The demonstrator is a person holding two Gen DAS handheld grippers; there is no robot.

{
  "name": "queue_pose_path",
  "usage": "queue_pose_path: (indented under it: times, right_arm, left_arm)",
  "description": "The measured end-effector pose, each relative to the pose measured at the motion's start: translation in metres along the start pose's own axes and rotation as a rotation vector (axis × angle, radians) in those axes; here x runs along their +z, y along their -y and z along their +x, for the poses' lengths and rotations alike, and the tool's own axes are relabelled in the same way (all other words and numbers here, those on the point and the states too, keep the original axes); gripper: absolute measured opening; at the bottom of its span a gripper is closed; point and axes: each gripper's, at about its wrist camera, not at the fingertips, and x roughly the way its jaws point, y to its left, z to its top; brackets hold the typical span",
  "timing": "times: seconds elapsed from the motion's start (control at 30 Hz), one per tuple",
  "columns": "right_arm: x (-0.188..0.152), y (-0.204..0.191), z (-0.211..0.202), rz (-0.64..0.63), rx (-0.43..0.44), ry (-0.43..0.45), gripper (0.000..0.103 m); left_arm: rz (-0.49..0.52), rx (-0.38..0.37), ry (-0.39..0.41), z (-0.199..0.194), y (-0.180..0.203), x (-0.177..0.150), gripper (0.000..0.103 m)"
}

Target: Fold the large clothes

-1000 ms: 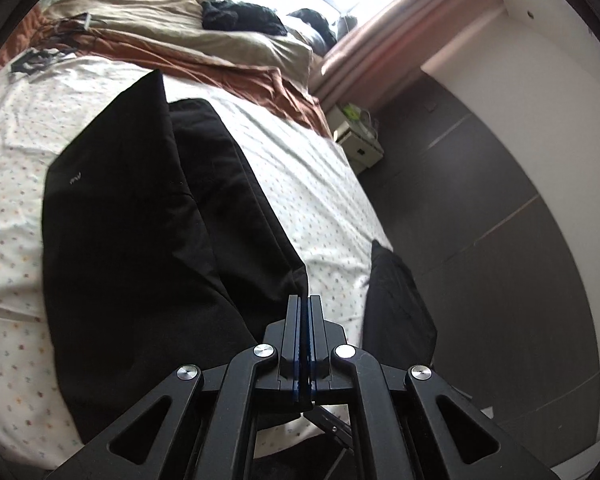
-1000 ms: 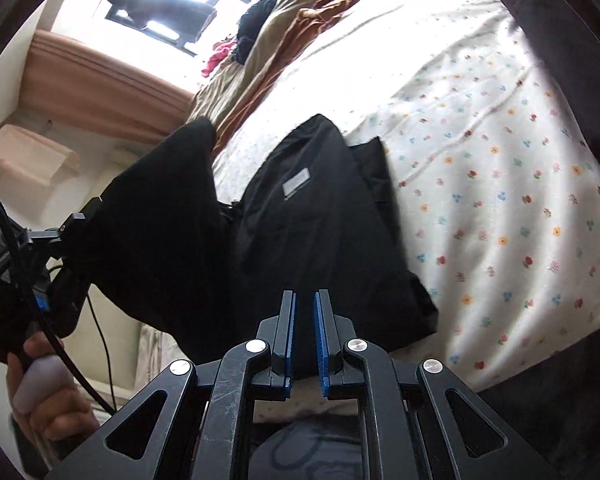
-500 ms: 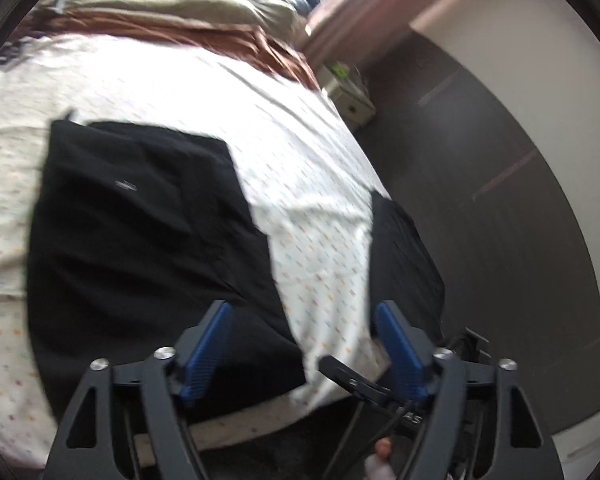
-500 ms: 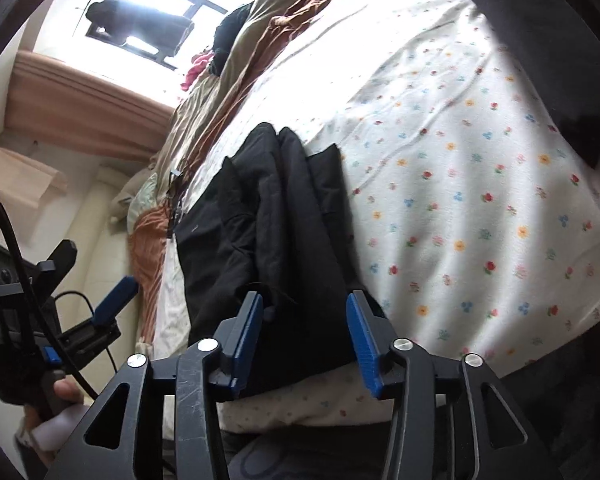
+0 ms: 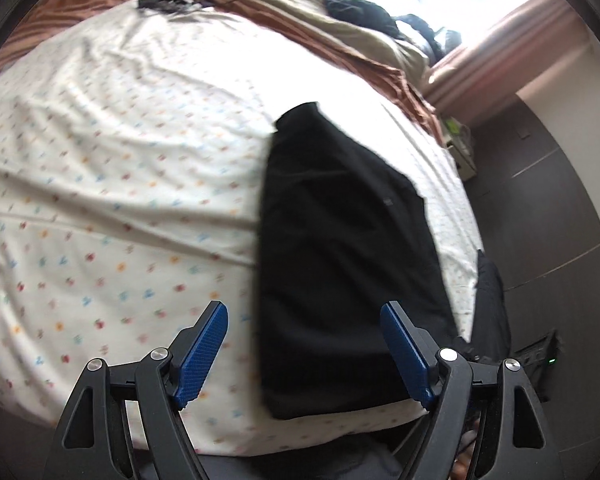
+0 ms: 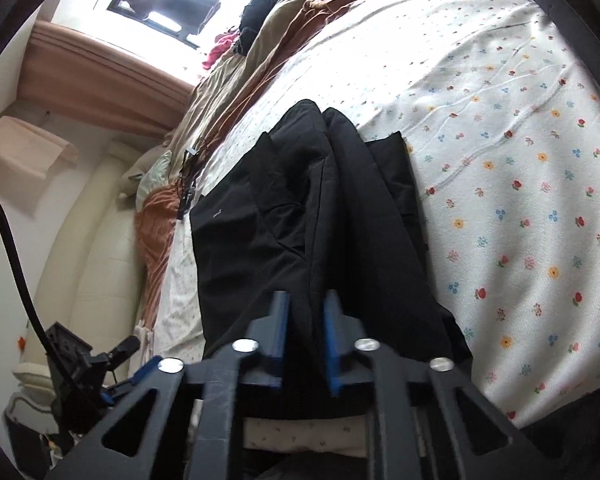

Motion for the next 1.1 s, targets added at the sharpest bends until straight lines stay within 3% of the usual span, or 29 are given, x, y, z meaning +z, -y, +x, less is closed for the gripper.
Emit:
queue_pose_path:
  times: [0.23,0.4,0.5,0.77,0.87,0.97,1.1]
  right_arm:
    - [-0.009,-0.009,-0.028,-0.019,0.048,0.074,0.007]
    - [-0.018,0.013,-0.035,0.025,0.039,0.068,0.007]
    - [-0.025,0.033,-0.033,0.071,0.029,0.055,0.006]
    - [-0.04,0.049,-0.033,0.07,-0.018,0.026,0.006]
    - [-0.034,0.053,-0.031,0.096,-0.057,0.003,0.013]
    - [-0.017,0.035,-0.048,0.007,-0.15,0.066,0.031]
    - [0.015,0.013,-0.051,-0.058,-0.094,0.083,0.035]
  left_arm:
    - [-0.019,0.013,-0.091,0.03,-0.013,-0.016,0.06]
    - [0.008,0.016,-0.138,0.048,-0.007,-0.029,0.059]
    - [0.029,-0.001,-0.169,0.056,0.002,-0.035,0.05]
    - [0.088,-0.027,-0.213,0.069,0.014,-0.043,0.05]
    - [0.086,-0.019,-0.215,0.073,0.012,-0.04,0.05]
    - [0.067,-0.027,-0.196,0.069,0.007,-0.031,0.05]
    - [0.053,-0.015,-0.152,0.066,0.005,-0.012,0.05]
